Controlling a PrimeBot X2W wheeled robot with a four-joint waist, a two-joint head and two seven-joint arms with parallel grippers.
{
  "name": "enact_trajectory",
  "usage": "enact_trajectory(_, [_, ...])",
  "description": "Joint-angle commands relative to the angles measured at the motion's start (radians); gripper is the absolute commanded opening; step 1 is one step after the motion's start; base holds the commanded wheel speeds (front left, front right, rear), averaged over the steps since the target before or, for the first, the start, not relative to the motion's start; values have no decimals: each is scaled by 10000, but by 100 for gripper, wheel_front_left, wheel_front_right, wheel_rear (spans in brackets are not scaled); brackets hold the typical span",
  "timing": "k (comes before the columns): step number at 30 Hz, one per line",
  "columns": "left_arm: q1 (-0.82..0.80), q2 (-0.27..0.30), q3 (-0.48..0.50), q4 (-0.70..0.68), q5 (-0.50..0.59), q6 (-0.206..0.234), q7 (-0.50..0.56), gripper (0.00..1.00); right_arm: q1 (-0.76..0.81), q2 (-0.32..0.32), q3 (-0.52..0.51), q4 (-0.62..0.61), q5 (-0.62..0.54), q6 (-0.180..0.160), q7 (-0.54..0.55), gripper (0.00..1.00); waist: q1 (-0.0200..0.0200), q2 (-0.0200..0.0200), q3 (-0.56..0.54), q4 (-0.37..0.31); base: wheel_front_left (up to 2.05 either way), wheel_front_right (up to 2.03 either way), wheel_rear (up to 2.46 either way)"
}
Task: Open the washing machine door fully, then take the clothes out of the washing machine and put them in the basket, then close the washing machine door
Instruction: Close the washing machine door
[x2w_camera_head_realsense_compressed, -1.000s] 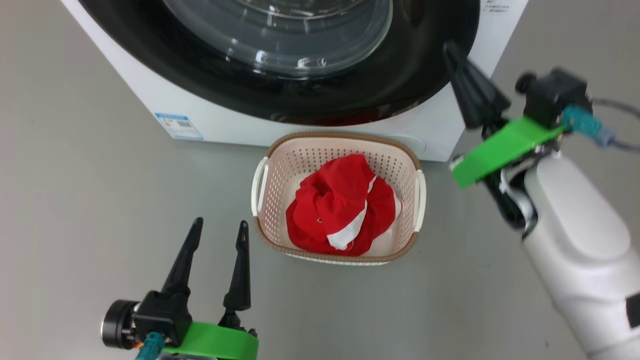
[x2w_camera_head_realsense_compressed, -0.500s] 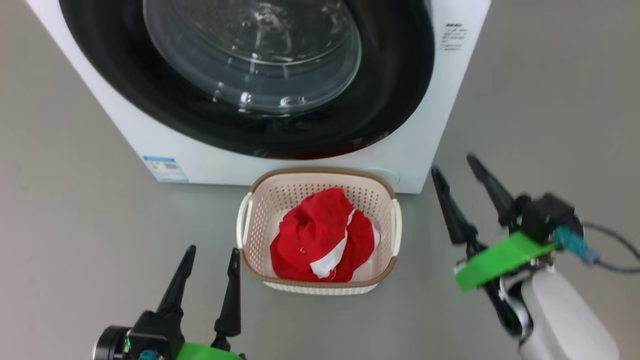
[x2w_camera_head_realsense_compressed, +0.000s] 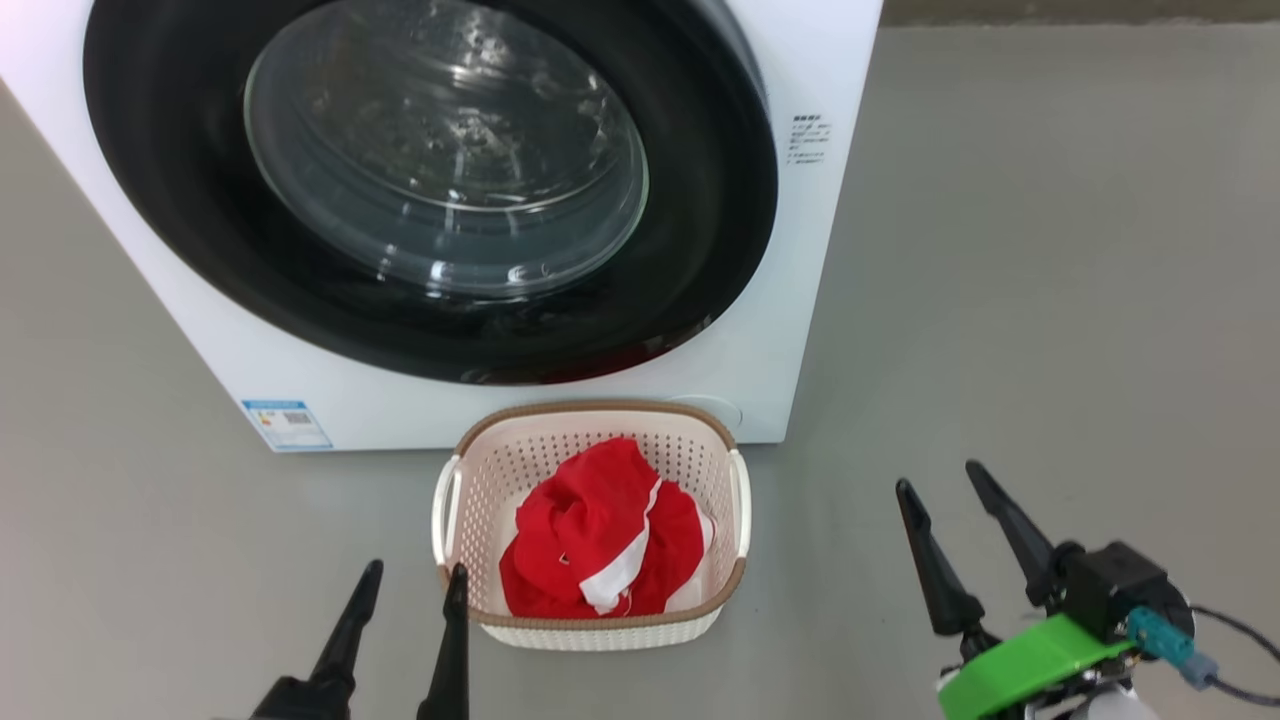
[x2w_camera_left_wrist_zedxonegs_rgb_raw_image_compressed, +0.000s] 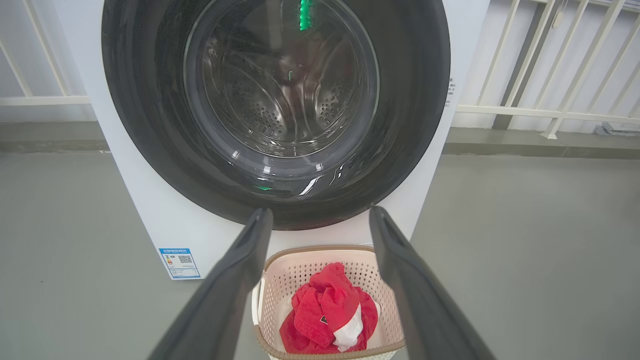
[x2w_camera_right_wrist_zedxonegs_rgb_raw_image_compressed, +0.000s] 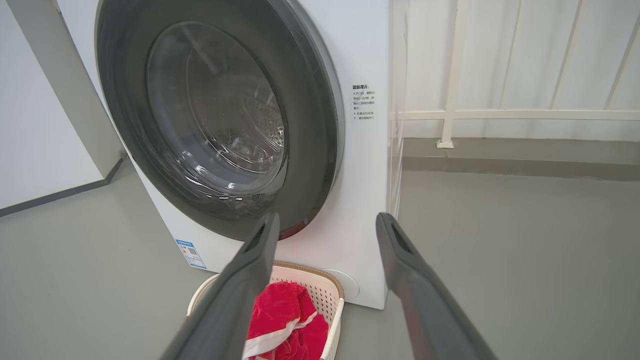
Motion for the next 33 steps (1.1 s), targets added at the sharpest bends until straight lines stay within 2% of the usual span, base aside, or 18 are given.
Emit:
enact_trajectory(1, [-73,177,383,-294,-71,37,27,100,20,4,155,-320,-117,-11,-63,100,1,-1,-207,-174,0,0,0])
enact_trajectory(17, [560,364,308,-476,-197,137,151,100,1503,142,-421,-1160,-449,-11,267,100,1,-1,-754,-390,0,0,0])
enact_trajectory(33, [649,404,263,-487,-332,187,86,100,1766,192,-625,-1432,-539,-11,532,100,1,-1,-822,-464,0,0,0])
